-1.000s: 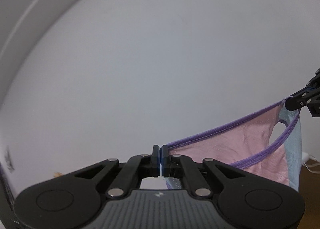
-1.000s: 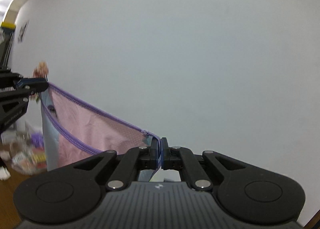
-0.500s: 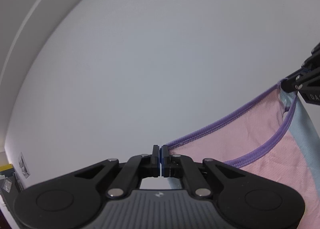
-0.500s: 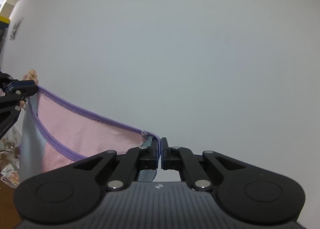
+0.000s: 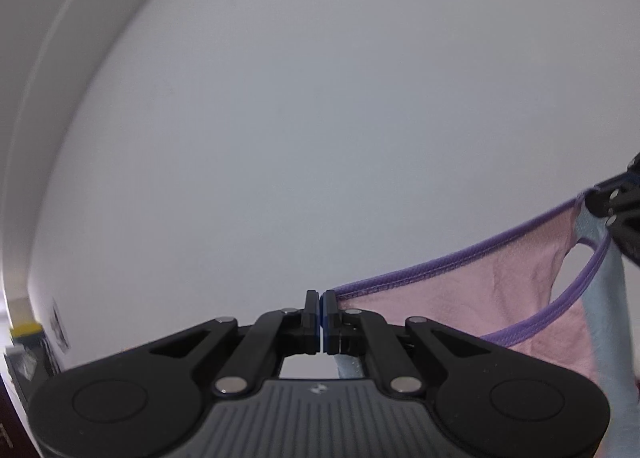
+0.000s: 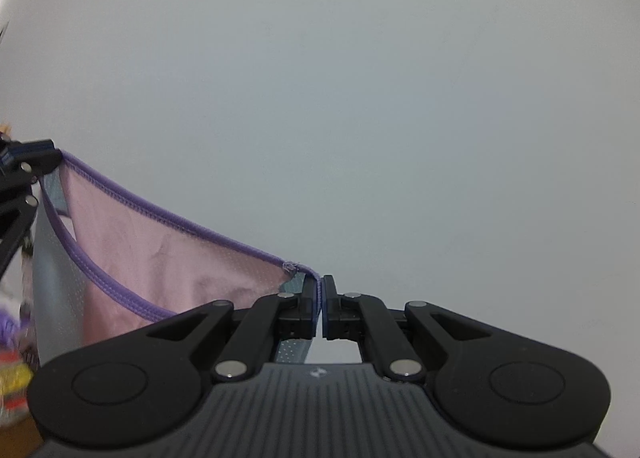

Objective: Fold clothes
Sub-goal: 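Raise the garment by its trimmed edge with both grippers, letting it hang, then lay the garment flat on the table and open both grippers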

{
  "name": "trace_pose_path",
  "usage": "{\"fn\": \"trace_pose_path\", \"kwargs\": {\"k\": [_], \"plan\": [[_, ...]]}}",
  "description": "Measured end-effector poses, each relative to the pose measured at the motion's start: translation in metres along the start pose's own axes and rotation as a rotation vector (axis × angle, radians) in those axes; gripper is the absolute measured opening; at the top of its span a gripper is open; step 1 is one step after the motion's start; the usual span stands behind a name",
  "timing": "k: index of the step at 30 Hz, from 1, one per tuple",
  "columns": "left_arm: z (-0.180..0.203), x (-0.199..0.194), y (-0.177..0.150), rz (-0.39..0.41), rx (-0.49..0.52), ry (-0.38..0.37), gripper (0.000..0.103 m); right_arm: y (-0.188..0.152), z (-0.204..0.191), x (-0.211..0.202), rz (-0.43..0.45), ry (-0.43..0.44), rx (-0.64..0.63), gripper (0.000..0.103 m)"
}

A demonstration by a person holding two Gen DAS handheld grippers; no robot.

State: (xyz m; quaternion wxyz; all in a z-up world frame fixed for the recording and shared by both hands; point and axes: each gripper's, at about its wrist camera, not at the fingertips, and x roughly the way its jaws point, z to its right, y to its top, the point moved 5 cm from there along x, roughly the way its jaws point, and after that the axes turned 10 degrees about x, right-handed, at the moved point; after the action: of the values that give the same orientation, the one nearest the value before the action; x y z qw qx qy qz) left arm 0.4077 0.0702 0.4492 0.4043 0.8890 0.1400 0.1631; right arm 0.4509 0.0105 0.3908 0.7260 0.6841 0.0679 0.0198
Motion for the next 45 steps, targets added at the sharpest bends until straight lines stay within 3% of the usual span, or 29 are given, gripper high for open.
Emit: {"fn": "trace_pose_path", "kwargs": {"k": [5, 11, 16, 20, 22, 25, 29, 33, 36, 39, 41, 42, 43, 45], "plan": [[-0.003, -0.027, 0.005, 0.061, 0.067, 0.065, 0.000, 0.006, -0.001, -0.009, 0.089, 0.034, 0.003, 0.002], [0.018, -0.105, -0.024, 0.074, 0.132, 0.073, 0.000, -0.043, -0.001, -0.045, 0.085, 0.123, -0.060, 0.002], [0.076, -0.201, -0.093, 0.034, 0.161, -0.085, 0.000, -0.143, 0.003, -0.095, 0.006, 0.227, -0.131, 0.002], [0.138, -0.291, -0.155, -0.022, 0.168, -0.241, 0.000, -0.250, 0.015, -0.154, -0.142, 0.276, -0.170, 0.002], [0.168, -0.330, -0.184, -0.067, 0.161, -0.323, 0.000, -0.306, 0.016, -0.195, -0.220, 0.292, -0.195, 0.002], [0.183, -0.390, -0.239, -0.121, 0.150, -0.405, 0.000, -0.385, 0.015, -0.277, -0.345, 0.318, -0.198, 0.002], [0.195, -0.427, -0.295, -0.164, 0.155, -0.478, 0.000, -0.432, 0.036, -0.349, -0.452, 0.325, -0.143, 0.002], [0.186, -0.515, -0.335, -0.194, 0.158, -0.531, 0.000, -0.451, 0.050, -0.377, -0.507, 0.325, -0.048, 0.002], [0.186, -0.530, -0.353, -0.220, 0.146, -0.558, 0.001, -0.461, 0.053, -0.385, -0.514, 0.316, -0.043, 0.002], [0.176, -0.530, -0.361, -0.261, 0.090, -0.627, 0.009, -0.476, 0.053, -0.392, -0.542, 0.324, -0.035, 0.003], [0.169, -0.529, -0.365, -0.288, 0.052, -0.673, 0.022, -0.479, 0.054, -0.395, -0.570, 0.348, -0.010, 0.012], [0.165, -0.529, -0.368, -0.302, 0.033, -0.696, 0.028, -0.479, 0.056, -0.396, -0.585, 0.364, 0.011, 0.023], [0.162, -0.529, -0.370, -0.316, 0.014, -0.718, 0.041, -0.477, 0.060, -0.399, -0.600, 0.387, 0.038, 0.035], [0.150, -0.529, -0.373, -0.330, -0.037, -0.788, 0.044, -0.468, 0.071, -0.403, -0.618, 0.434, 0.100, 0.039]]}}
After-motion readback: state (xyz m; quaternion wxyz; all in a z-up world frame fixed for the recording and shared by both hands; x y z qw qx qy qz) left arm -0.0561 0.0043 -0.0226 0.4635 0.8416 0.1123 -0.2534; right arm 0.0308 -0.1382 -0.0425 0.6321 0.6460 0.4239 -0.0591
